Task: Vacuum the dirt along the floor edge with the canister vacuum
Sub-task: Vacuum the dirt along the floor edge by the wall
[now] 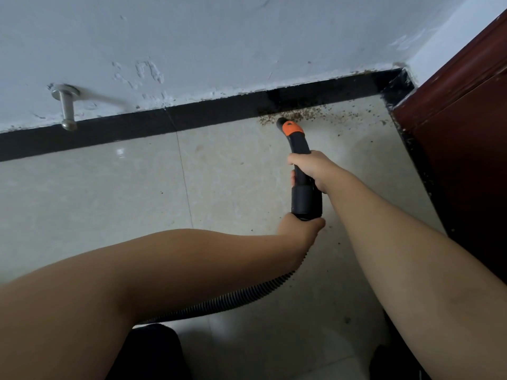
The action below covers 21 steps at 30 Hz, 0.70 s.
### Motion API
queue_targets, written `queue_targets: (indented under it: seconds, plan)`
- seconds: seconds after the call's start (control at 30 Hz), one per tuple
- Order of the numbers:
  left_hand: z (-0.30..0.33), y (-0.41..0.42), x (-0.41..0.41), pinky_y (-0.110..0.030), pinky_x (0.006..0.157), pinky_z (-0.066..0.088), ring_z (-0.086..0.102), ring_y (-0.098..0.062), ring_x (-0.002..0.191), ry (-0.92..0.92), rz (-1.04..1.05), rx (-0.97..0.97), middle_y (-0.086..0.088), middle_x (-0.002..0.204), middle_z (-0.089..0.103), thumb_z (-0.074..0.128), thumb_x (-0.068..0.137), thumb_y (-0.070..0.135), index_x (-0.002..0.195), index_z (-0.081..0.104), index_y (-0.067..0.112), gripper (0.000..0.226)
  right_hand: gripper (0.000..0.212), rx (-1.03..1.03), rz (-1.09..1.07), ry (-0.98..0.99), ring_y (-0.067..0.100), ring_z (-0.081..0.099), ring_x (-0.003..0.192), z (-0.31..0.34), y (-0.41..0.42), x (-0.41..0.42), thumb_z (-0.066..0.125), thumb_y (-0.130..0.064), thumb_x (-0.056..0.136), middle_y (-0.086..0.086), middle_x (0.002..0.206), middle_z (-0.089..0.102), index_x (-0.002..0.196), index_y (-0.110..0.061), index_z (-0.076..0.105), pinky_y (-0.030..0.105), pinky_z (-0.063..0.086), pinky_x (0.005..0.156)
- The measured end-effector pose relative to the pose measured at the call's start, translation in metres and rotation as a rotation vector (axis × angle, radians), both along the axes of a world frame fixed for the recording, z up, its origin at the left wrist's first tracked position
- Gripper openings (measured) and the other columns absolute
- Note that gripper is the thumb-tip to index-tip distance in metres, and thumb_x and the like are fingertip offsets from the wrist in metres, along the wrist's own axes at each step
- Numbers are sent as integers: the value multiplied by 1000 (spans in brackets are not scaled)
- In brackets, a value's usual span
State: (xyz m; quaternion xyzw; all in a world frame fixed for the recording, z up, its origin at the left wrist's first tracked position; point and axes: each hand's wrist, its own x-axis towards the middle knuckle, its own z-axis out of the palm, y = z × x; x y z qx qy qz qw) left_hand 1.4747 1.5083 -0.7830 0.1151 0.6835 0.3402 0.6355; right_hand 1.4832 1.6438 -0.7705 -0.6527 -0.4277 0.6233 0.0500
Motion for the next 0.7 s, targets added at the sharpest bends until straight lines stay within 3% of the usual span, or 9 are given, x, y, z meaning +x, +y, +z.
queue_targets:
  seconds: [0.23, 0.47, 0.7]
  plan:
    - [4, 24, 8, -30, 64, 44, 50, -22, 63, -9, -93, 4, -8, 75, 55, 65, 81, 14, 88, 54, 13, 14, 11, 13, -113, -38, 22, 52, 48, 0, 24, 23, 57, -7, 88, 11, 67, 54, 85, -8, 47, 30, 50, 52]
    - [6, 49, 10, -32, 67, 48, 53, -22, 68, -29, -128, 11, -7, 75, 56, 67, 82, 13, 103, 54, 6, 26, 15, 21, -160, -59, 20, 54, 48, -3, 45, 36, 58, -9, 88, 9, 68, 56, 100, -6, 49, 30, 52, 55]
    - [6, 45, 10, -32, 67, 46, 51, -22, 65, -55, -72, 0, -7, 72, 53, 66, 82, 11, 89, 53, 9, 15, 11, 22, -55, -62, 20, 55, 49, 0, 43, 24, 58, -9, 87, 9, 67, 56, 93, -8, 49, 34, 53, 61]
